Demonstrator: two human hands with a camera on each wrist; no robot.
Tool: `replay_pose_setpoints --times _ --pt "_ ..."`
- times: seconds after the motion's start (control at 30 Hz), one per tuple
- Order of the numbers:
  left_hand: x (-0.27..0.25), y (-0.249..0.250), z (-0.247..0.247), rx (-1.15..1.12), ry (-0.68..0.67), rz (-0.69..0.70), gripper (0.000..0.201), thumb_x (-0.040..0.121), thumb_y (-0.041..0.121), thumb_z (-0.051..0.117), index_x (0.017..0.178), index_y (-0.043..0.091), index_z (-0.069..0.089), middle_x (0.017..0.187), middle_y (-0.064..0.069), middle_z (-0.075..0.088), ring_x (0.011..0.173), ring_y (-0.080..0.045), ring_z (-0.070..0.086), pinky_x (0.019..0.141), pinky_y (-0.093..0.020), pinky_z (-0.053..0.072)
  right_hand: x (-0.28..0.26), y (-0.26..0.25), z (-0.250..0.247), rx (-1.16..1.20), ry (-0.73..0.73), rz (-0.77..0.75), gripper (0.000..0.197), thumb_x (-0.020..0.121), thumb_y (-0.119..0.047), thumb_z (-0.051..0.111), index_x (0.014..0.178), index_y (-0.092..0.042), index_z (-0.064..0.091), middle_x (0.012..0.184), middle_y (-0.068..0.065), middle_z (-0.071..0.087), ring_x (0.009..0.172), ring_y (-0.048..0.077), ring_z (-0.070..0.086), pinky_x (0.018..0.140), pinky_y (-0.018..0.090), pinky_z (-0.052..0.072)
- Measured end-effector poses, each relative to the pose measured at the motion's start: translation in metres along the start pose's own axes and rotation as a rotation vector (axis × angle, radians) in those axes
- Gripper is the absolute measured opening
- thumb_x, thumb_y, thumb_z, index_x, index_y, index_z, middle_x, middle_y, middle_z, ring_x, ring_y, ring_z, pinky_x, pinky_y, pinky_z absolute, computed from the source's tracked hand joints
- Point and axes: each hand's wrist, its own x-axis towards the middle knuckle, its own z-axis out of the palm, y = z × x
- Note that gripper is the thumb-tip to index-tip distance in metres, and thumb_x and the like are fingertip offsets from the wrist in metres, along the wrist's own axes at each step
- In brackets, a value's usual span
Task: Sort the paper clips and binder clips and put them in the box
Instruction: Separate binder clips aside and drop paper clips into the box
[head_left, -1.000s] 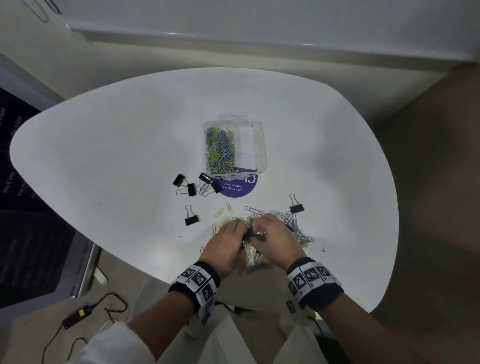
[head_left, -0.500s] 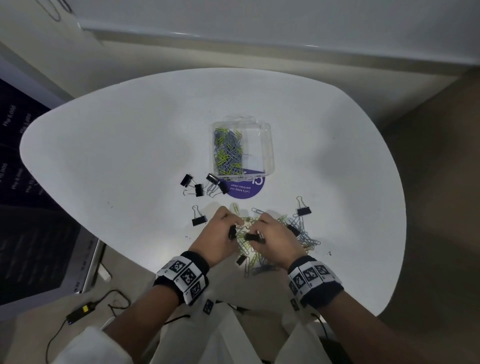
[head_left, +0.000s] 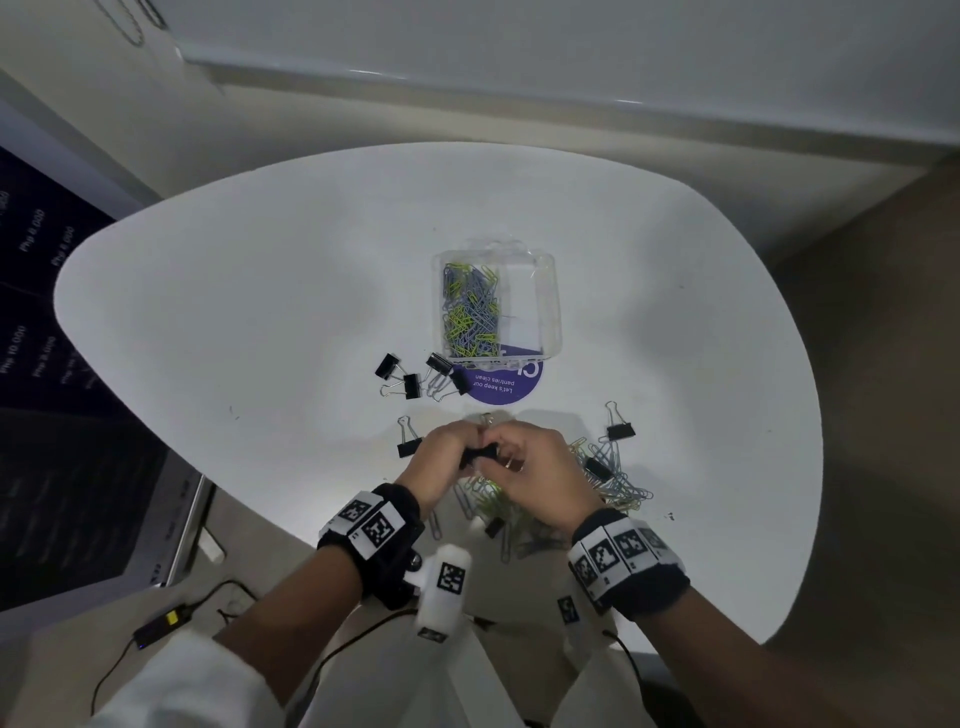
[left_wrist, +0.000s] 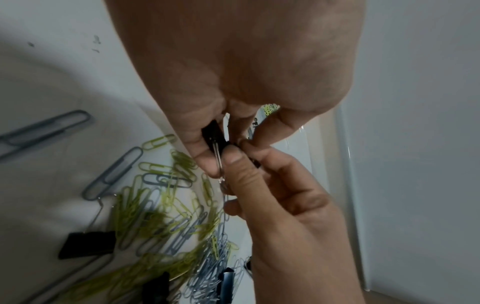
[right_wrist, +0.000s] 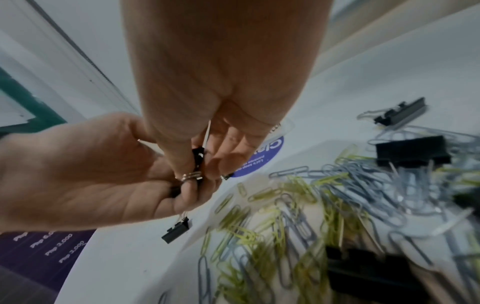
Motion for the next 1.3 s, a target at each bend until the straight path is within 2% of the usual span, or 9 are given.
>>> replay_pose_setpoints --times 0.23,0.37,0.5,0.7,0.83,0.93,1.07,1.13,1.3 --pt "0.0 0.015 -0.02 0.001 0.018 0.0 0.014 0.092 0.004 0.053 0.095 0.008 0.065 0.085 -0.011 0.064 0.076 -0.019 0.059 0.072 -0.029 0.048 0.004 -0.001 -0.005 0.027 -0.049 0.012 0.067 0.082 -0.031 0.078 0.135 -0.046 0.04 0.096 -0.011 0.062 0.08 0.006 0.065 0.079 0.024 0.054" --pt "0.013 0.029 -0.052 0.558 0.255 0.205 0.013 0.093 0.015 0.053 0.097 0.016 0.065 0.091 -0.003 0.065 0.071 -0.017 0.061 0.068 -0.03 0.054 -0.002 0.024 -0.026 -0.296 -0.06 0.051 0.064 0.077 -0.039 0.079 0.133 -0.037 0.047 0.114 -0.011 0.052 0.102 0.009 0.051 0.091 0.031 0.048" --pt "0.025 0.039 -0.081 1.035 0.337 0.502 0.019 0.088 0.002 0.052 0.098 0.01 0.067 0.088 -0.004 0.054 0.078 -0.02 0.053 0.074 -0.026 0.041 -0.014 0.046 -0.033 -0.507 -0.119 0.073 0.084 0.072 -0.044 0.081 0.145 -0.034 0.041 0.133 -0.006 0.039 0.119 0.013 0.032 0.103 0.031 0.037" --pt "0.026 0.033 -0.089 1.146 0.303 0.579 0.033 0.087 0.002 0.056 0.12 0.006 0.059 0.106 -0.011 0.051 0.082 -0.025 0.055 0.082 -0.036 0.049 -0.018 0.05 -0.022 -0.374 -0.164 0.006 0.06 0.081 -0.02 0.075 0.136 -0.026 0.053 0.126 -0.006 0.044 0.117 0.011 0.044 0.105 0.03 0.041" --pt "0.012 0.025 -0.082 1.316 0.404 0.667 0.036 0.082 0.014 0.062 0.117 0.017 0.057 0.116 -0.005 0.051 0.099 -0.026 0.051 0.092 -0.042 0.037 -0.017 0.046 -0.027 -0.397 -0.086 -0.032 0.055 0.077 -0.027 0.078 0.127 -0.03 0.058 0.122 -0.008 0.048 0.112 0.011 0.042 0.097 0.032 0.044" --pt "-0.005 0.015 -0.081 1.396 0.212 0.712 0.031 0.079 0.025 0.064 0.109 0.023 0.057 0.11 0.002 0.051 0.094 -0.019 0.051 0.085 -0.038 0.04 -0.021 0.049 -0.037 -0.466 -0.117 0.048 0.071 0.066 -0.036 0.085 0.129 -0.036 0.053 0.124 -0.008 0.042 0.113 0.012 0.036 0.095 0.031 0.043" --pt "-0.019 -0.015 -0.082 1.514 -0.238 0.357 0.048 0.072 0.035 0.073 0.113 0.032 0.048 0.118 0.009 0.046 0.1 -0.012 0.052 0.082 -0.037 0.05 -0.026 0.055 -0.039 -0.453 -0.22 0.129 0.084 0.058 -0.033 0.091 0.132 -0.034 0.049 0.125 -0.01 0.04 0.115 0.012 0.038 0.096 0.03 0.042" --pt "-0.019 -0.031 -0.075 1.555 -0.289 0.313 0.049 0.072 0.023 0.074 0.114 0.029 0.049 0.117 0.006 0.045 0.1 -0.015 0.052 0.079 -0.035 0.051 -0.025 0.054 -0.034 -0.435 -0.223 0.123 0.08 0.061 -0.027 0.09 0.131 -0.031 0.051 0.126 -0.01 0.043 0.116 0.013 0.044 0.097 0.031 0.044" --pt "-0.009 -0.034 -0.053 1.427 -0.257 0.407 0.014 0.084 0.014 0.065 0.096 0.01 0.06 0.104 -0.003 0.047 0.087 -0.022 0.055 0.072 -0.029 0.041 -0.023 0.05 -0.021 -0.406 -0.216 0.118 0.065 0.07 -0.014 0.081 0.128 -0.027 0.055 0.127 -0.009 0.048 0.116 0.013 0.05 0.099 0.031 0.046"
